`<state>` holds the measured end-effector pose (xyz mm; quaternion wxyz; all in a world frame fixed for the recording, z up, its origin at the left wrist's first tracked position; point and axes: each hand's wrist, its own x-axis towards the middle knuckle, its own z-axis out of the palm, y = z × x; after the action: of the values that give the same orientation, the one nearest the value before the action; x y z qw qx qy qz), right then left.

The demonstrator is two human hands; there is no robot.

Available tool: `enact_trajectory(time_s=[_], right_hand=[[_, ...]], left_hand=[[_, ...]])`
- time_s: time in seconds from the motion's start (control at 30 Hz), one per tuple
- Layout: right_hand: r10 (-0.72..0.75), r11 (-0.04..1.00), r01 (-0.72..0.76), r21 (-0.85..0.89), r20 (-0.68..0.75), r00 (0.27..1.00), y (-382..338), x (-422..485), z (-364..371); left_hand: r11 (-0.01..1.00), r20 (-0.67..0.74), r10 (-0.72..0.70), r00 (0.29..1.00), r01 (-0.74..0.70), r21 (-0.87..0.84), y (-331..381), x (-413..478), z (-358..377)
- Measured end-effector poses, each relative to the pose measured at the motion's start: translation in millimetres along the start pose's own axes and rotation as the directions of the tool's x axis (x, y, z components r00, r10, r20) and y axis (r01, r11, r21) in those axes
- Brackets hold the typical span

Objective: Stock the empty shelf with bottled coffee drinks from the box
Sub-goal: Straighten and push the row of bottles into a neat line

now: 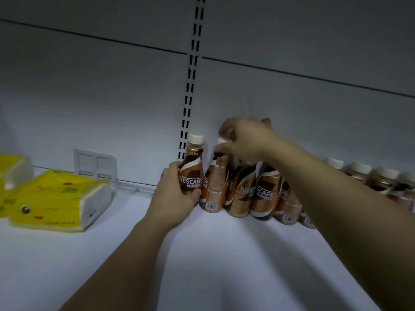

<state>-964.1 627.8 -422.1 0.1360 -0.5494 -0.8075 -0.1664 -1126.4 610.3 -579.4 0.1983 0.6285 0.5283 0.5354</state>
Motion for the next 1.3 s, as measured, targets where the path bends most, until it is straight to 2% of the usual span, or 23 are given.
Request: enact_trajectory(time_s=[0.17,0.3,0.53,0.8,0.97,1.1,1.3], right_hand=[[0.064,0.995,-0.068,-0.077,-0.063,0.996,-3,2,1],[0.082,0.997,-0.082,-0.003,-0.060,0.995,-4,3,-1],[-0.024,0.977,0.012,0.211,0.055,0.998,4,0,-6],[-0.091,0.942,0.065,0.330,0.065,0.994,7,-9,-7],[-0.073,0.982,0.070,0.176,0.008,0.997,-3,-10,-5],[0.001,0.993,0.006,0.114,-0.056,0.998,-5,-11,2],[0.042,0.980,-0.024,0.199,-0.085,0.995,-5,-7,10]], left_hand=[[1.000,-0.004,0.001,1.000,-0.001,0.021,2,-1,1],[1.000,0.003,-0.005,1.000,0.004,0.022,1,0,0],[1.000,0.009,0.002,1.000,-0.002,0.004,-3,-1,-2],[1.000,0.010,0.003,1.000,-0.003,0.005,-3,-3,-4],[1.000,0.016,0.011,1.000,-0.011,0.008,-2,-3,-4],[1.000,0.006,0.004,1.000,-0.004,0.015,-2,-2,-4],[1.000,-0.004,0.014,1.000,-0.014,0.026,2,-2,-3]])
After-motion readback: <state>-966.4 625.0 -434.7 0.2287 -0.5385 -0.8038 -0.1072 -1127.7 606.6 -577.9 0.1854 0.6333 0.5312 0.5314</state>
